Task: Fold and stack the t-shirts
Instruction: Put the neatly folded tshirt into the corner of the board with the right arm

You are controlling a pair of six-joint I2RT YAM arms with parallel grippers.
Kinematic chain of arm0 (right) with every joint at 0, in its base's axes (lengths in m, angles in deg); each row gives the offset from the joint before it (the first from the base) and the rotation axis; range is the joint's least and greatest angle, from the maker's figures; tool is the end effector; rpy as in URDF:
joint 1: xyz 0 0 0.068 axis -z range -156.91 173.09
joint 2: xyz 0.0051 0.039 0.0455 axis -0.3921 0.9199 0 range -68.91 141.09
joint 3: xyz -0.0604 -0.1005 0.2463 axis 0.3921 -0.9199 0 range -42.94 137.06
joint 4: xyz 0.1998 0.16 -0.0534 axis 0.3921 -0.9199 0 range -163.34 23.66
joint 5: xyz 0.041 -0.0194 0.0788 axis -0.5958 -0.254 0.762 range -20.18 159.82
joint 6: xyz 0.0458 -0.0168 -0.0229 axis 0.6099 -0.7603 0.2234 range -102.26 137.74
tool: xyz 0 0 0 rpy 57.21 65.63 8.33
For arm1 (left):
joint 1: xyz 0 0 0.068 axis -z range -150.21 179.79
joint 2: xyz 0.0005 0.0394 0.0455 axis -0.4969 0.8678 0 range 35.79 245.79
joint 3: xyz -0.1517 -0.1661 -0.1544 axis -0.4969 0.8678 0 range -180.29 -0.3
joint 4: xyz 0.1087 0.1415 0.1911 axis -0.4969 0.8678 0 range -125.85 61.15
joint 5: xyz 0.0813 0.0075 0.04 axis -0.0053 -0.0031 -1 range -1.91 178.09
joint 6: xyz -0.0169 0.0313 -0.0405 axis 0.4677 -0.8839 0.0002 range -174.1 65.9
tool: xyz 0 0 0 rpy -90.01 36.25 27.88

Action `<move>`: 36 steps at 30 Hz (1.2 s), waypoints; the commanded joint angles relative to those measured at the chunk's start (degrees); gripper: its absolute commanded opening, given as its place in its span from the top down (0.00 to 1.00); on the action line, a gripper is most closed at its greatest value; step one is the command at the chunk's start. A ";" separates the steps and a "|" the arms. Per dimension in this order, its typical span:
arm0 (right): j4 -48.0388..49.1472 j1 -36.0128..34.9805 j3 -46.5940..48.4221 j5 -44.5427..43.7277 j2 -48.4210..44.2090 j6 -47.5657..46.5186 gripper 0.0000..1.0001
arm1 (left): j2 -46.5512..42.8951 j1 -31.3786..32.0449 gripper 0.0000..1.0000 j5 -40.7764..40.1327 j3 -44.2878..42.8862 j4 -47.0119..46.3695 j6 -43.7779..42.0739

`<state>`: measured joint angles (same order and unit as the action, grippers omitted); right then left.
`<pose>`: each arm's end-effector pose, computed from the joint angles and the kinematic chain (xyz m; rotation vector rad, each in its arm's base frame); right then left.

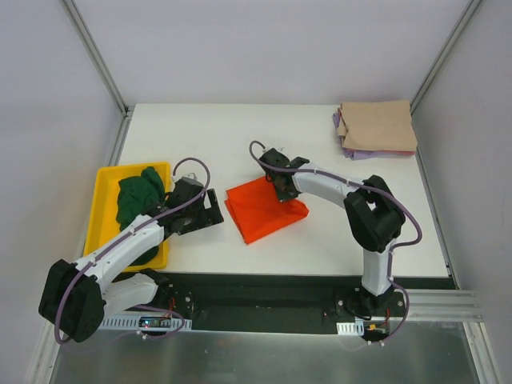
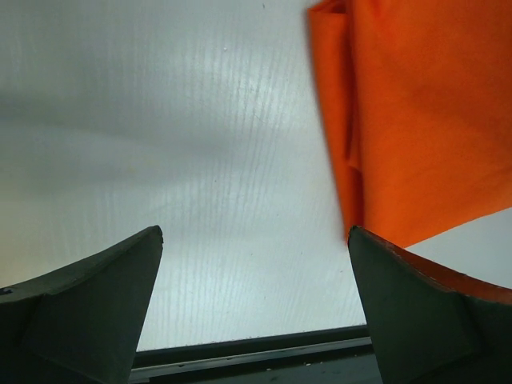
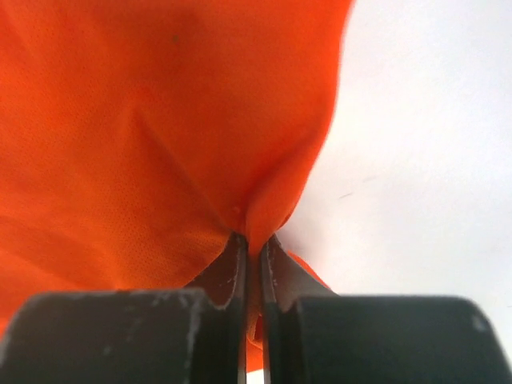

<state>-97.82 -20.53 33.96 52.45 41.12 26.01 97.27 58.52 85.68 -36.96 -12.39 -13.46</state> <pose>0.2931 0.2646 0.1803 -0.7074 2.5166 -0.1013 0.1888 -0.1016 0.2153 -0.2767 2.4594 -0.4941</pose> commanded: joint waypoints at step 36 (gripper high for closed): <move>2.84 27.18 52.37 -28.17 5.62 -41.94 0.99 | 4.62 -4.65 0.01 -12.70 -12.46 8.97 0.40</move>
<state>-86.78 5.04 78.44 23.03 45.30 -22.93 100.30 54.44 73.88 -46.99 -4.78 -12.80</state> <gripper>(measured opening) 0.041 0.990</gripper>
